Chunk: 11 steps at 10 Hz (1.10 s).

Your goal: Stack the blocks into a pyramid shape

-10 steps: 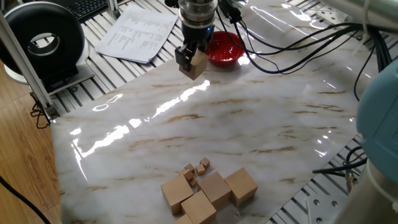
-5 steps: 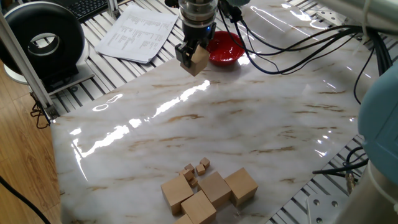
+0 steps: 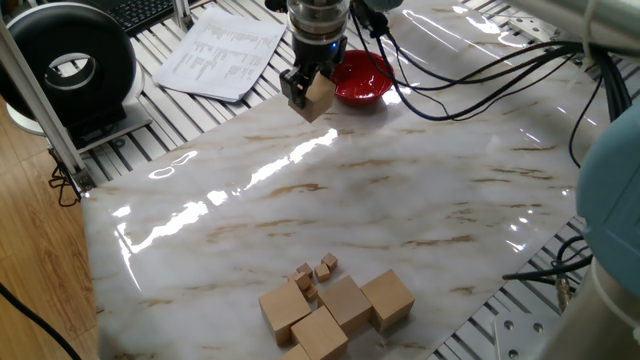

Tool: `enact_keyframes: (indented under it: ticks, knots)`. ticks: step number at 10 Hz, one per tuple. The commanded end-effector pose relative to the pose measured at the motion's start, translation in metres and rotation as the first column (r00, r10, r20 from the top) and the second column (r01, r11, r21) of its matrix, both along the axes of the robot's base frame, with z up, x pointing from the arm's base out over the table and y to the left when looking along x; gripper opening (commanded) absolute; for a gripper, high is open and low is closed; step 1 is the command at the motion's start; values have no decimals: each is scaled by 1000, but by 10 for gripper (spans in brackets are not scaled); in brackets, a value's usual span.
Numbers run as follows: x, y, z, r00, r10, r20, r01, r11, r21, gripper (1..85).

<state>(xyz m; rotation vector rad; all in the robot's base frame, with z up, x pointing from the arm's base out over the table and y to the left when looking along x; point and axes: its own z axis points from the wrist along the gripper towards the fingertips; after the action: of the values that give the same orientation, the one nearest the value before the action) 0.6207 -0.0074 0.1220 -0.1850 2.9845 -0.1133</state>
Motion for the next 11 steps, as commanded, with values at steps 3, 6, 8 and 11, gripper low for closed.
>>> enact_keyframes:
  ticks: [3, 6, 8, 11]
  knots:
    - [1, 13, -28, 987, -85, -135, 96, 993, 75, 10]
    - [-28, 0, -49, 958, -94, -272, 109, 993, 39, 10]
    - [-43, -5, -48, 943, -110, -314, 125, 992, 27, 10]
    - [-41, -10, -55, 956, -100, -276, 110, 994, 24, 10]
